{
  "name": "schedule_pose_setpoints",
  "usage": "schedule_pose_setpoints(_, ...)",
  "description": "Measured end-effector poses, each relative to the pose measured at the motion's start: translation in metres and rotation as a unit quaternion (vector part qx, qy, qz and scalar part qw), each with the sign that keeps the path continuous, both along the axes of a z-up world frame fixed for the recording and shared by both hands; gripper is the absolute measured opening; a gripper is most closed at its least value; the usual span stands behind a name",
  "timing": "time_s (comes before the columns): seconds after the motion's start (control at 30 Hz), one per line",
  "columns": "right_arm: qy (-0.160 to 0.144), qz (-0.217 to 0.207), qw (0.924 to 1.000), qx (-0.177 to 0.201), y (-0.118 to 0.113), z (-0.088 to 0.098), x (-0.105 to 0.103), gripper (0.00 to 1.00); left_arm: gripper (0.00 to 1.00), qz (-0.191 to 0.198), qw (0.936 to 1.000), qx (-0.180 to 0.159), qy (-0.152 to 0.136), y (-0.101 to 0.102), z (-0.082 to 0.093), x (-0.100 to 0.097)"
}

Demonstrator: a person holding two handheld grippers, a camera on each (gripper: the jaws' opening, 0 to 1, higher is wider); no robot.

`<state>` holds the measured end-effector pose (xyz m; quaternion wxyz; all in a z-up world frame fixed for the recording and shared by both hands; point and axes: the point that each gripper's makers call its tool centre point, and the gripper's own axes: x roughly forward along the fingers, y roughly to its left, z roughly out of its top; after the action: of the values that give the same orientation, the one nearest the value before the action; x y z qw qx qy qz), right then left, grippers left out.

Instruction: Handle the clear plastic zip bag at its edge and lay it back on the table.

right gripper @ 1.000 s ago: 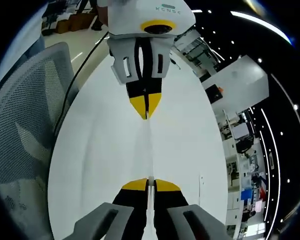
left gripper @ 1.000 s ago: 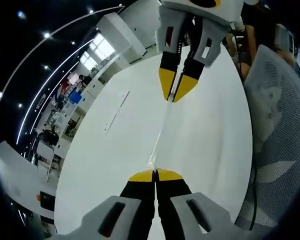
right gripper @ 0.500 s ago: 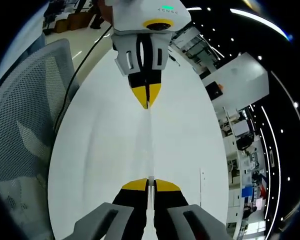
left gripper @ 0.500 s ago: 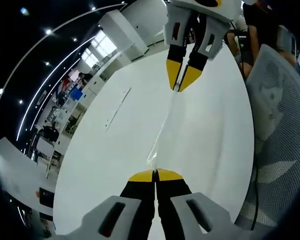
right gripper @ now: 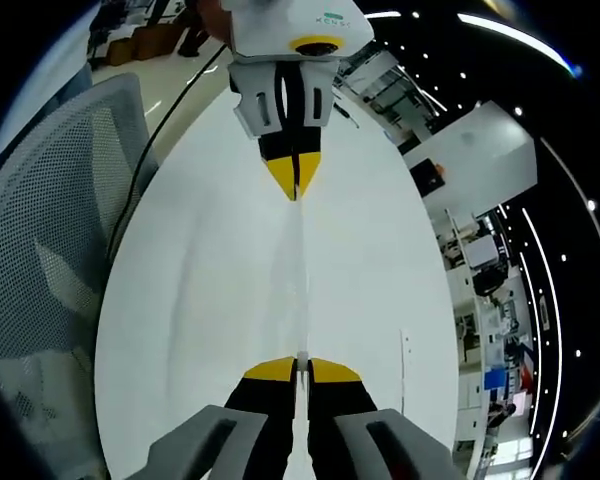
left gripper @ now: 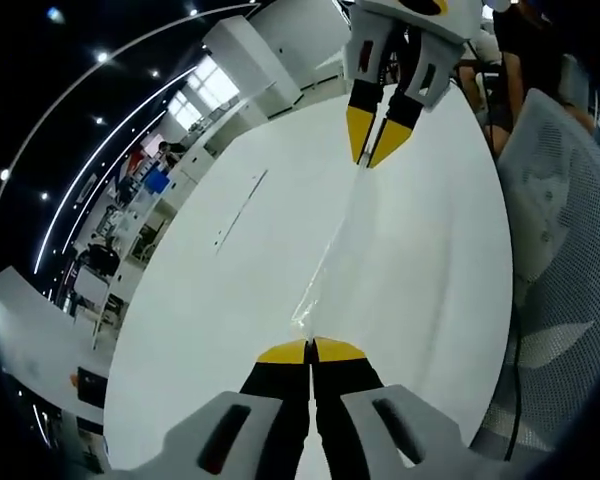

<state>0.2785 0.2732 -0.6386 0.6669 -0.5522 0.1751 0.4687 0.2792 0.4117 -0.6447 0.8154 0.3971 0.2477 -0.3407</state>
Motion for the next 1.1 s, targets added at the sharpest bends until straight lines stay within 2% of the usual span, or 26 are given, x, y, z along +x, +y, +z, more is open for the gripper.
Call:
schedule_pose_setpoints(0.1,0.003,-0.002,1.0000,0.004,0.000,-0.001,-0.002,0.00,0.00,0.003,1.0000,0.000,0.003,0.000,0.000,-0.001)
schedule_pose_setpoints(0.2,0.000,-0.010,0.9998,-0.014,-0.009,-0.005,0.002,0.00,0.00,0.004,1.0000,0.008,0.003,0.002,-0.002,-0.002)
schedule_pose_setpoints(0.27,0.008,-0.018,0.9998,-0.009,-0.012,-0.004,0.001,0.00,0.00,0.006,0.9999,0.008,0.005,0.004,-0.003,-0.002)
schedule_pose_setpoints(0.37,0.003,-0.018,0.9998,-0.002,-0.012,0.001,0.002,0.00,0.00,0.003,0.9999,0.011,0.006,0.004,-0.004,-0.005)
schedule_pose_setpoints(0.53,-0.003,-0.017,0.9996,0.022,-0.003,0.009,0.002,0.02,0.00,-0.003,0.9999,0.015,0.004,0.001,-0.007,-0.002)
schedule_pose_setpoints(0.77,-0.012,-0.008,0.9979,0.064,0.016,0.026,0.003,0.06,0.00,-0.011,0.9997,0.019,-0.004,-0.003,-0.003,-0.004)
schedule_pose_setpoints(0.97,-0.016,0.004,0.9980,0.061,0.029,0.026,0.008,0.07,0.00,-0.020,0.9994,0.026,-0.008,-0.006,0.000,-0.009)
schedule_pose_setpoints(1.1,-0.008,0.015,0.9982,0.058,0.038,0.023,0.006,0.07,0.00,-0.023,0.9993,0.029,-0.008,-0.004,0.000,-0.007)
